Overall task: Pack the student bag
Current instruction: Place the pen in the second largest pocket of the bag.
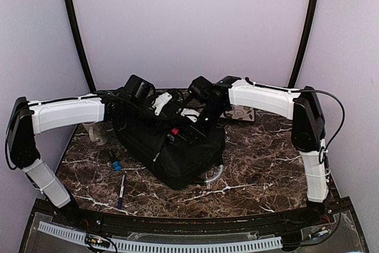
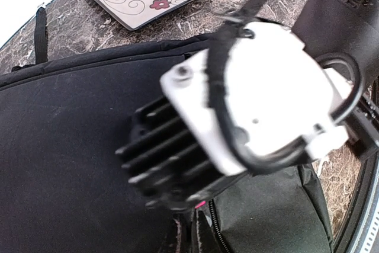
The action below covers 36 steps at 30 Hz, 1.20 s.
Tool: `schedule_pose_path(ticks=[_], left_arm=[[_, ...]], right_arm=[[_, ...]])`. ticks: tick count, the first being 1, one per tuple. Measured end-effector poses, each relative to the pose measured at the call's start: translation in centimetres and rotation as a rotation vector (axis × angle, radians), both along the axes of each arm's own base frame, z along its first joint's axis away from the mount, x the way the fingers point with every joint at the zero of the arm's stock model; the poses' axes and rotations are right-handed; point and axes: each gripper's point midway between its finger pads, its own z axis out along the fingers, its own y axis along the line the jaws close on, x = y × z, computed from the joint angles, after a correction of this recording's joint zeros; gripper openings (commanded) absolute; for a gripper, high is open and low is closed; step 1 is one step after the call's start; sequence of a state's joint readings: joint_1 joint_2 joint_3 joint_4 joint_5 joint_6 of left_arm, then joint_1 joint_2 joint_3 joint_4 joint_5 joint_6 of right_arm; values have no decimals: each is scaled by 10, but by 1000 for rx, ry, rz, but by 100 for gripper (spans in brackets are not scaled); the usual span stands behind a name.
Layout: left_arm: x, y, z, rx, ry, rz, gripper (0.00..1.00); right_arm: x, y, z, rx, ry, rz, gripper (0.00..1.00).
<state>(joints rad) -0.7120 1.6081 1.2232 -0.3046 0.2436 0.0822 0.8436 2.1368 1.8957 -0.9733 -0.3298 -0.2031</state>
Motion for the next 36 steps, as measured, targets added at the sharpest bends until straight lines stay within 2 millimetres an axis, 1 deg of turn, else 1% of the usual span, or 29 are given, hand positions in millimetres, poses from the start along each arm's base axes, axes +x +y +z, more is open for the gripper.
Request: schedule_pose_path(ticks=[7,10,11,14,17,19,21,23,26,29,33,36], left_arm=[[1,-1,-2,-17,-2,7,0],[1,-2,-3,-26,0,11,0],[2,-2,-3,-29,3,14,0],[2,-2,-2,-36,6,24,0],[3,-2,0,-32,9,28,0],[4,-1,2,-31,8,33,0],[3,-1,1,-29,14,36,0],[3,-1,0,-29,23,39,0],[2,-2,-1,-34,37,43,0],[2,-2,-2,-35,47,48,0],[2,-2,-3,-41,56,59,0],[3,-3,-5,-53,59,68,0]], right_arm=[[9,17,1,29,52,-65,16],[11,19,0,40,90,-103,19],[12,20,2,55,111,-119,22],[17,25,6,103,160,-138,36],[22,29,12,169,207,-144,48],[22,31,18,222,242,-137,53],[20,31,19,252,271,-129,55],[16,27,20,277,291,-116,55],[12,13,24,288,297,-111,55],[15,-4,37,305,253,-95,51],[25,-25,62,325,82,-47,49],[28,-40,71,323,-96,1,49]])
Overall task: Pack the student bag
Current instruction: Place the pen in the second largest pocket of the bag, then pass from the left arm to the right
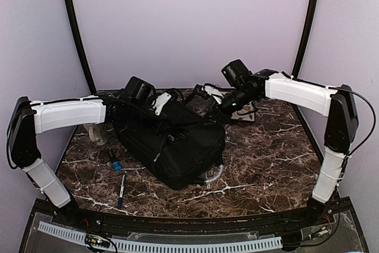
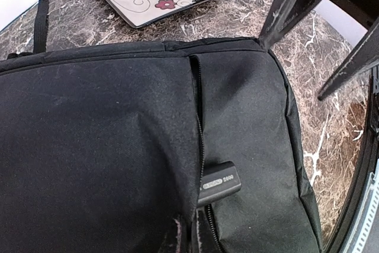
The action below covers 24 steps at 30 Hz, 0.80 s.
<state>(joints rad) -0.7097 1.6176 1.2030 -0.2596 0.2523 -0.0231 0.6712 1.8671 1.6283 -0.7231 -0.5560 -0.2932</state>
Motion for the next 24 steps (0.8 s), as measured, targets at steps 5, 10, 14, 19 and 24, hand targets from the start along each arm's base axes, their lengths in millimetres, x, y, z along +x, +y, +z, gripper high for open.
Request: schedule_pose_path(ticks=[5,10,14,19,24], left_arm=[[0,-2,0,-24,10,12,0],[1,-4,-1,-44,19,25,0],[1,-4,-2,-54,24,31,0],[0,-3,1,-62,21,37,0],[0,-1,-1,-68,28,53,0]], right_arm=[[14,1,-9,-7,-234,57,51],[22,21,-20,-3,-383,134,52],[23,43,-16,28,-471,164,52],[28,62,-18,62,-527,167,43],[32,69,-33,64,-516,180,11]])
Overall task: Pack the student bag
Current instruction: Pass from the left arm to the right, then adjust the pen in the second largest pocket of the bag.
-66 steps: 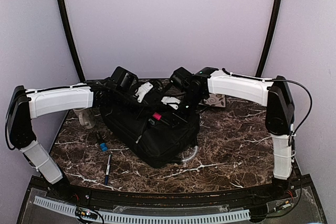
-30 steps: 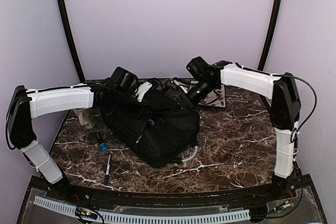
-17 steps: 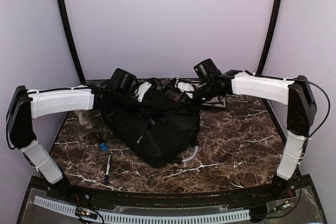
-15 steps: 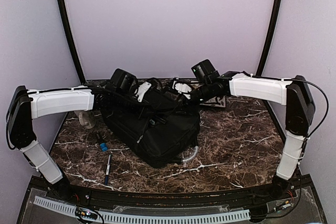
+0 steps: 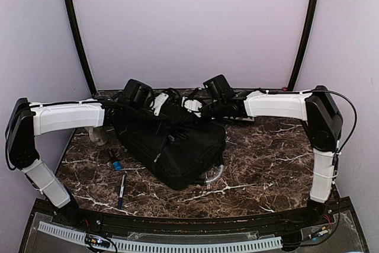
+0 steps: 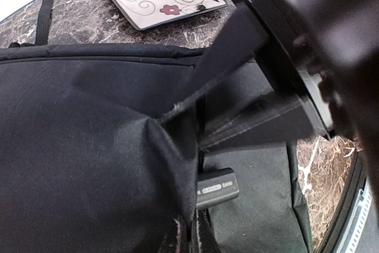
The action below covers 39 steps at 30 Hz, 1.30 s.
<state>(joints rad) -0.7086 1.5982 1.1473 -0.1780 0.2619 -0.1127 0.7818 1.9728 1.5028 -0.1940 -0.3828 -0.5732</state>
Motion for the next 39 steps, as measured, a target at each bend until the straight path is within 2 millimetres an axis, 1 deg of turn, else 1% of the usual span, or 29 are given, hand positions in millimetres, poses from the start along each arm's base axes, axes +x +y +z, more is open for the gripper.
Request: schedule_pose_path(ticks=[1,3,4,5,7,9,11,12,14,15,18,20,21,23,25,28,30,31,32,33,35,39], left_arm=[[0,1,0,-1,-1,3,4],[0,2,0,0,-6,9,26],[0,2,1,-4,-11,10,34],[0,2,4,-11,-18,12,40],[0,2,12,-30,-37,20,47],[-3,2,22,-73,-51,42,50],[-8,6,27,-101,-68,64,53],[-13,9,29,-105,-83,73,54],[-23,9,34,-106,-125,82,62],[-31,7,37,-101,-150,78,66],[-52,-7,47,-90,-232,67,70],[-66,-14,47,-79,-269,62,78],[-71,-16,44,-69,-281,56,86],[-80,-17,33,-37,-299,53,94],[-84,-15,19,9,-318,50,99],[-87,-19,4,82,-360,40,99],[-89,-24,-11,145,-391,16,99],[-87,-24,-14,175,-417,15,99],[-89,-26,-26,207,-416,0,99],[-87,-27,-33,245,-435,-1,99],[-81,-28,-39,290,-467,9,99],[-65,-25,-42,361,-528,54,99]], right_arm=[[1,2,-1,5,6,-1,8],[2,3,0,17,9,0,1],[3,3,1,21,9,-4,0],[4,3,2,25,13,-10,0],[4,2,0,26,23,-18,0],[4,0,-2,28,34,-34,0],[3,-4,-3,26,44,-58,0],[2,-8,-3,24,50,-72,0],[-3,-13,-1,25,74,-93,0],[-7,-17,0,23,92,-105,0],[-22,-24,6,13,150,-128,0],[-32,-26,10,9,182,-142,0],[-36,-27,10,5,197,-148,0],[-46,-30,7,-7,231,-161,0],[-51,-31,3,-19,258,-169,0],[-52,-31,1,-19,277,-179,0],[-52,-31,0,-17,285,-183,0],[-52,-31,0,-15,290,-184,0],[-53,-31,-1,-17,294,-184,0],[-53,-31,-2,-17,299,-185,0],[-53,-31,-2,-17,300,-186,0],[-53,-31,-4,-15,306,-190,0]])
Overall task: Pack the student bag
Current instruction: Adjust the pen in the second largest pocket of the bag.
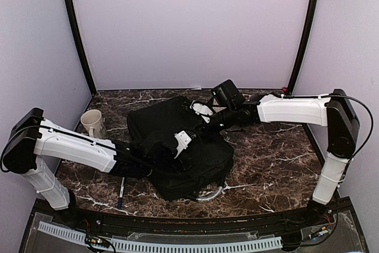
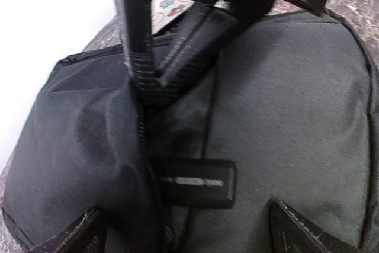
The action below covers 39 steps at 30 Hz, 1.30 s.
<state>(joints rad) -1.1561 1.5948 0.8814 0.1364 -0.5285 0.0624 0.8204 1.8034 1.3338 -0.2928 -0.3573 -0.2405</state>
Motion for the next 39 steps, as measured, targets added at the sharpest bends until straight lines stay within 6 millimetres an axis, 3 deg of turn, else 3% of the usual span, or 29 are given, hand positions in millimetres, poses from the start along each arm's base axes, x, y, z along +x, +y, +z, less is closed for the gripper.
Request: schedule_pose_path(ticks=[8,15,26,33,39], left_arm=[[35,10,9,-30,-36,73,97],[81,39,16,-30,-58,197,95],[114,17,19,74,-116,166,95],[103,17,22,65,-27,119,99],[59,23,56,-43,129,69,99]], right_arm=[[1,0,1,8,6,-3,0],[1,-4,8,31,3,-20,0],[12,-29,22,118,67,-102,0],[7,-25,21,139,123,-86,0],[9,-17,23,145,159,-71,0]])
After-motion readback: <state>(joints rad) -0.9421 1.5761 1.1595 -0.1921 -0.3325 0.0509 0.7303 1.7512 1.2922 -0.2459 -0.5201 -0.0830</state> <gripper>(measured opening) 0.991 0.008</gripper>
